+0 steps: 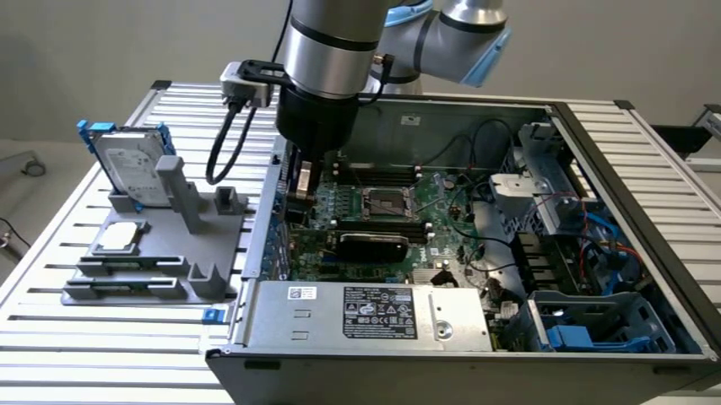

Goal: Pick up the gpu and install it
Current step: 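Press down on the gpu until it lock into place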

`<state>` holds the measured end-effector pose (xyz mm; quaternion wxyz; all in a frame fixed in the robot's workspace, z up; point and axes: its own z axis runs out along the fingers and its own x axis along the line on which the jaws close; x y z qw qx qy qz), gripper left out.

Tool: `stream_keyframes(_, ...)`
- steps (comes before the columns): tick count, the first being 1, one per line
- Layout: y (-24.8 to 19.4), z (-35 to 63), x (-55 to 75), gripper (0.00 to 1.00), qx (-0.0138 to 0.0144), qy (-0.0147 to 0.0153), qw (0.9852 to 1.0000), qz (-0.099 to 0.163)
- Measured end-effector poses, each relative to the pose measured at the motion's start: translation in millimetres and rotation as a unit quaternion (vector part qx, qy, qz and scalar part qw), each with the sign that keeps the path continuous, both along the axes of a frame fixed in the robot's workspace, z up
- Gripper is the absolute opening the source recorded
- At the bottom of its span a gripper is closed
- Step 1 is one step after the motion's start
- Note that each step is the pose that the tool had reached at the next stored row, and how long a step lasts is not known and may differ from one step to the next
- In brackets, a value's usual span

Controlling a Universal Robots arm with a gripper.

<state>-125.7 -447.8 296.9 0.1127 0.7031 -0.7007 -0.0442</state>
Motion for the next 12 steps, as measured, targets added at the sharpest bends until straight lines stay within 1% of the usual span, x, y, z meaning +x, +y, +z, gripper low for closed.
stream_keyframes(6, -0.2, 3.3, 3.8, 0.11, -0.0002, 0.0016, 1.0, 0.0)
stream_keyframes(12, -4.5, 3.2, 3.7, 0.11, -0.0012, 0.0017, 1.0, 0.0)
